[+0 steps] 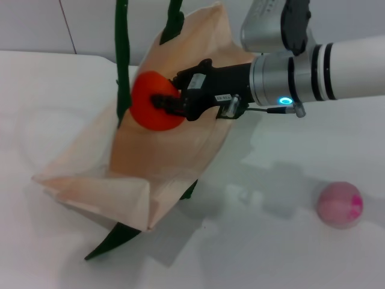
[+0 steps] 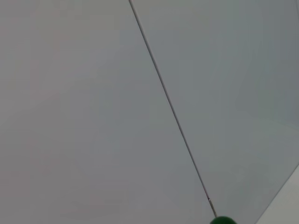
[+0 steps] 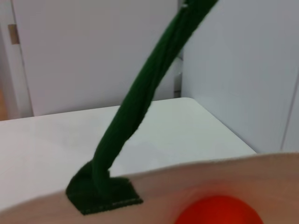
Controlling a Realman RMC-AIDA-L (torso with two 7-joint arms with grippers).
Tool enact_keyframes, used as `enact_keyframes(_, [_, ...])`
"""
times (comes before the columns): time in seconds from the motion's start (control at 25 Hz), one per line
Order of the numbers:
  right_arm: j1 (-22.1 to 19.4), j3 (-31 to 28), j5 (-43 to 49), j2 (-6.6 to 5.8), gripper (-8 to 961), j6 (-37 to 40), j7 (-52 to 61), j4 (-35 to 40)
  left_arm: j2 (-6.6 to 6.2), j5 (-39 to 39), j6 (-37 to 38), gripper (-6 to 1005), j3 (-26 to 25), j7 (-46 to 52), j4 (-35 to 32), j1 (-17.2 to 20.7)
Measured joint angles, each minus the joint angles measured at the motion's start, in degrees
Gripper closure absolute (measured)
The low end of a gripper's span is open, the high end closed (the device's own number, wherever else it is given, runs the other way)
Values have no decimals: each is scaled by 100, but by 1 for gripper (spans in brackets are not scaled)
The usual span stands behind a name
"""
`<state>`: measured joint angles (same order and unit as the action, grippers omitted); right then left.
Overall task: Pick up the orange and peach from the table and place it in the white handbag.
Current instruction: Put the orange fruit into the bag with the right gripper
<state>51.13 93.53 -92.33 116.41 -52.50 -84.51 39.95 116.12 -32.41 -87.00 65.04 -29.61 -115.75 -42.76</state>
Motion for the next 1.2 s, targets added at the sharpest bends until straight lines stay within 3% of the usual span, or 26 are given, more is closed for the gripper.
enact_keyframes(0.04, [26, 15, -12, 2, 857, 2, 0, -1, -1, 1, 1, 880, 0, 0, 0, -8])
enact_keyframes(0.68, [23, -10, -129, -49, 171, 42, 33, -126, 0, 82, 10, 881, -24, 1, -18, 16])
enact_keyframes(0.92, [-53, -305, 105, -132, 94, 16, 258, -163, -2, 163, 10, 881, -39, 7, -31, 91])
enact_keyframes(1.08, [-223, -757, 926, -297, 68, -44, 907, -65, 4, 300, 1, 881, -16, 14, -34, 118])
enact_keyframes(1.2, [-451, -1192, 1485, -352, 67, -161, 1243, 162, 6, 302, 5, 881, -17, 23, -35, 146])
